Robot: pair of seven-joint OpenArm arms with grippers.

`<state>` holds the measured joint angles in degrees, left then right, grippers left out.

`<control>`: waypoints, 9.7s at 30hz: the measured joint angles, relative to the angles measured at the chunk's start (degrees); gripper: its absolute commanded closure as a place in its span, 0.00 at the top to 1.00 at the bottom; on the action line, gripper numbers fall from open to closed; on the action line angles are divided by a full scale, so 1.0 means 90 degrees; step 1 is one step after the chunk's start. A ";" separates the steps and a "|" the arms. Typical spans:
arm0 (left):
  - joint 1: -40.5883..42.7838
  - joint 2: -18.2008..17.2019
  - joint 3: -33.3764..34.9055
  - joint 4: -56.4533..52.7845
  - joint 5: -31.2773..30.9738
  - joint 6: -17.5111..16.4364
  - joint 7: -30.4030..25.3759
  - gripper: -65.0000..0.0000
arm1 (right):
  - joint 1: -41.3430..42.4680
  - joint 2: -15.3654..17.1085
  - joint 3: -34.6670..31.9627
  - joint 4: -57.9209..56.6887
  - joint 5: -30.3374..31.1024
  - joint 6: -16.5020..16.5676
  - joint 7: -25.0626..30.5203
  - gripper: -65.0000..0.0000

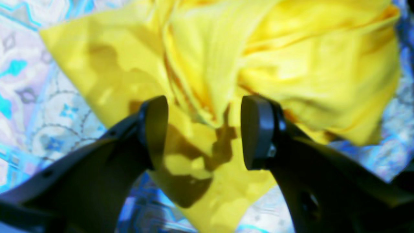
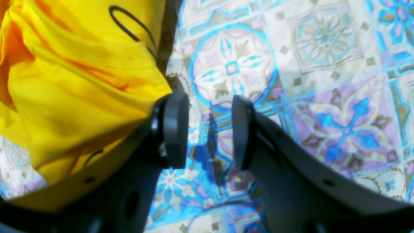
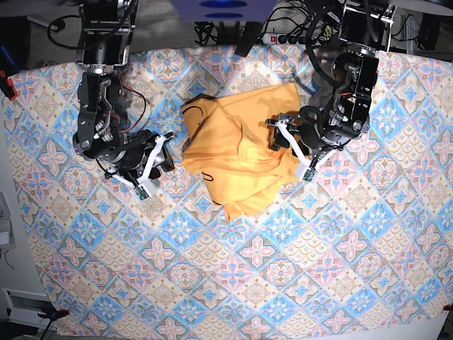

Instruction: Fold the T-shirt properly

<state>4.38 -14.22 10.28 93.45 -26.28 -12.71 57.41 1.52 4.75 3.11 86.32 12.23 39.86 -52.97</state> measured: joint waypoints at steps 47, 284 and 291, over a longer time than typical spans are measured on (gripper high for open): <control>-0.0920 -0.0131 0.0748 -0.0991 0.2924 -0.0075 -0.1882 0.00 | -0.0143 -0.0410 -0.0537 -0.0134 0.0860 0.0000 -0.0100 0.34; -0.0612 0.1294 -0.2460 -0.2409 0.2727 0.1209 -0.2429 0.00 | 0.2351 -0.0420 -0.1911 -0.4228 -0.1700 -0.0002 0.2057 0.09; -0.1605 0.1294 -0.2375 -0.3747 0.2756 0.1265 -0.3002 0.00 | 0.1547 -0.0372 -0.1899 -0.2924 -0.1705 -0.0022 0.1379 0.09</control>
<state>-10.07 -2.57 -11.09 59.72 -1.48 -1.32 30.39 15.44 1.41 -13.98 60.01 -3.11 39.66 -40.56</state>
